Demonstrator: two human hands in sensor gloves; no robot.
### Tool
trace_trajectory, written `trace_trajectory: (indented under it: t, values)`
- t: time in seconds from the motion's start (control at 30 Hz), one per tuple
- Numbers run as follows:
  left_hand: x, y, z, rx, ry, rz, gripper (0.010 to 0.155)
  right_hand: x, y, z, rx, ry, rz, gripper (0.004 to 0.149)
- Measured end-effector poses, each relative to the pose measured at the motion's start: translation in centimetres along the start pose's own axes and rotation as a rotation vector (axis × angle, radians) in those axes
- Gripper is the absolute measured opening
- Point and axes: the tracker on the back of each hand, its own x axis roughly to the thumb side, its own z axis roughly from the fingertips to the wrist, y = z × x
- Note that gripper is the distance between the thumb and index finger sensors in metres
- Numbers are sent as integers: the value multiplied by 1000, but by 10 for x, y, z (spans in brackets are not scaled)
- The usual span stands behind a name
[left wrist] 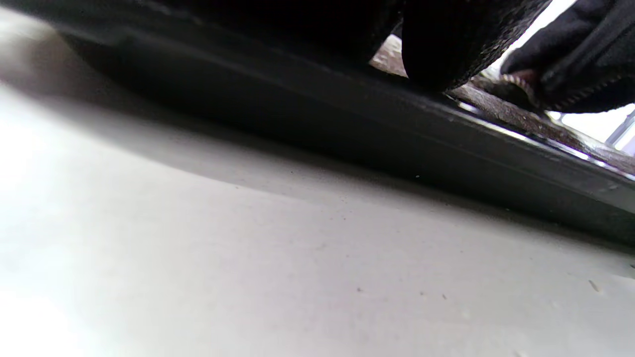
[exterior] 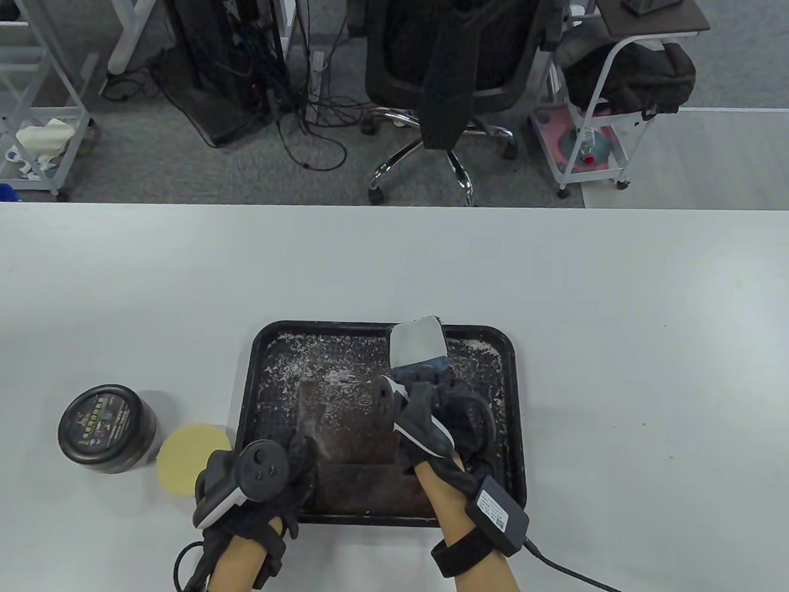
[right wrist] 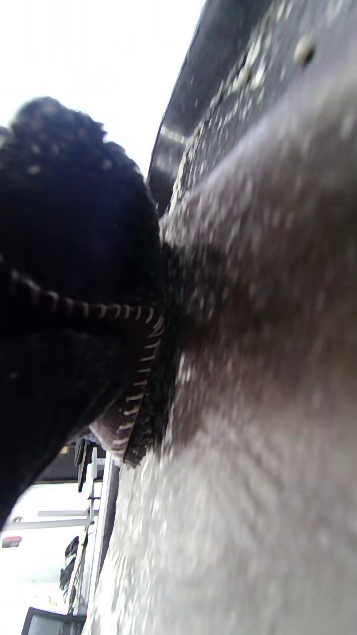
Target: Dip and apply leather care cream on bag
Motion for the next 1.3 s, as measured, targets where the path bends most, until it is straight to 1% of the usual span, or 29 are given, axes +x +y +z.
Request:
trace_trajectory:
  t: [0.17,0.33,0.43,0.57,0.67,0.8,0.97,1.07,1.2,1.3]
  values:
    - [0,0,0,-1,-1,1,63,-26,5,-2,16,58,-60,40]
    - [0,0,0,0,-1,-2,63,-43,10,-2,13,128,-27,40]
    - [0,-1,0,1,-8,2,63,-50,12,-2,24,158,-4,40]
    - [0,-1,0,-1,-11,5,63,-49,13,-1,26,144,-20,41]
    - [-1,-1,0,-4,-19,10,63,-39,11,0,25,98,11,41]
    - [-1,-1,-1,-7,-26,22,62,-19,8,3,19,36,113,41]
    - [-1,-2,-1,-11,-31,29,61,5,4,7,36,-41,5,41]
    - [-2,-2,-1,-11,-33,28,62,22,2,10,29,-91,6,41]
    - [-1,-2,-1,-10,-36,24,61,47,3,13,49,-164,-95,40]
    - [-2,-2,-1,-8,-38,28,61,66,3,15,29,-209,-66,40]
